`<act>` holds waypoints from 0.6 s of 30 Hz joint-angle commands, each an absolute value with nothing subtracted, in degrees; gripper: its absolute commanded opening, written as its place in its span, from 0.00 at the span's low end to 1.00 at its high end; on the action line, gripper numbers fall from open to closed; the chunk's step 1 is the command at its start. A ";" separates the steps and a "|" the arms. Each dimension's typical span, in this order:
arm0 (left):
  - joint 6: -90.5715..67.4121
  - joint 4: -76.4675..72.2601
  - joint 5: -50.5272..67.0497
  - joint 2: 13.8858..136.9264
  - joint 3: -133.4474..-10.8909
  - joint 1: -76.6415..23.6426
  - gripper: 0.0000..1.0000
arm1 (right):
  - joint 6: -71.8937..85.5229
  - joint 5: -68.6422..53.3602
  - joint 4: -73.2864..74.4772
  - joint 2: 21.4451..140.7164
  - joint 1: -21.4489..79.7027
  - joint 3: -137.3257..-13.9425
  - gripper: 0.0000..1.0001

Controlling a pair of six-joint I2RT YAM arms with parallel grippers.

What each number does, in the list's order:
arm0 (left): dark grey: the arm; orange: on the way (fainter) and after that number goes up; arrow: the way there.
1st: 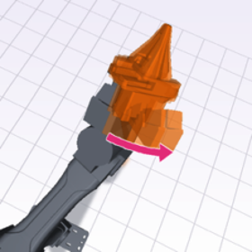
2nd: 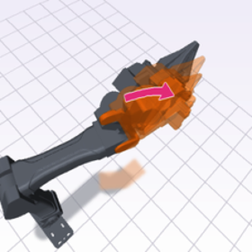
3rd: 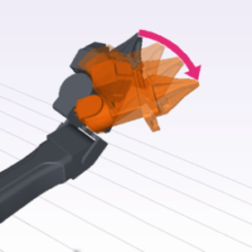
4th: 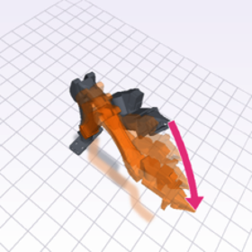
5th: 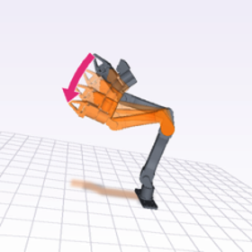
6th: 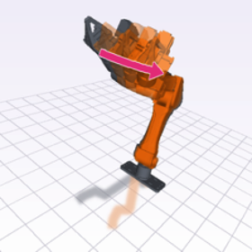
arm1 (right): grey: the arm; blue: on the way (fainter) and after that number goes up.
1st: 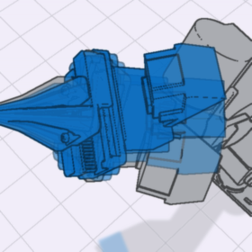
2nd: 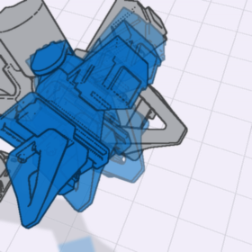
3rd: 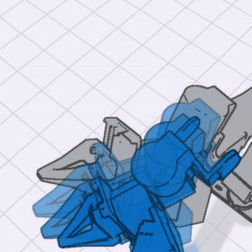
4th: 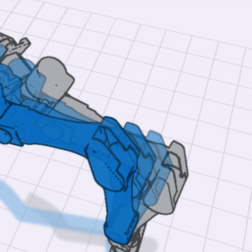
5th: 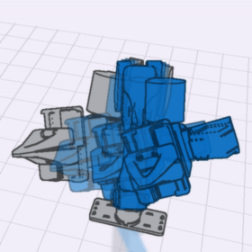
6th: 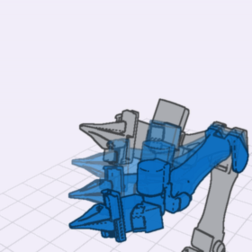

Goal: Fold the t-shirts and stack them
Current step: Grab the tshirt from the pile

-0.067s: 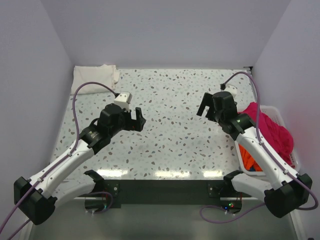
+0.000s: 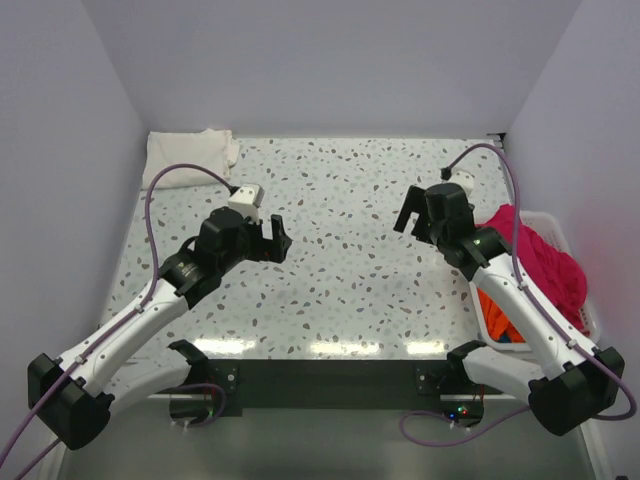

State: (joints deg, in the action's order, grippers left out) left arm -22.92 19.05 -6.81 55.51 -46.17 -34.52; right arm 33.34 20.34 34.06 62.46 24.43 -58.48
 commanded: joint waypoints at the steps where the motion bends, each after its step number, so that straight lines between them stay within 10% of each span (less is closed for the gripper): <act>1: -21.71 18.72 -6.94 55.72 -47.29 -34.54 1.00 | 32.69 23.37 35.68 61.69 24.43 -59.93 0.99; 11: -22.50 18.37 -6.15 57.04 -47.55 -34.54 1.00 | 33.57 34.96 42.88 69.07 24.00 -66.18 0.99; 18: -23.82 18.46 -4.31 57.66 -47.55 -34.54 1.00 | 33.66 36.12 43.42 76.71 0.74 -71.01 0.99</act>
State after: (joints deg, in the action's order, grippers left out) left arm -23.14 19.03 -5.96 57.56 -46.17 -34.52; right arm 33.39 32.27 42.30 74.61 9.15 -67.94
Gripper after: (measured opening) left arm 0.997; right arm 0.987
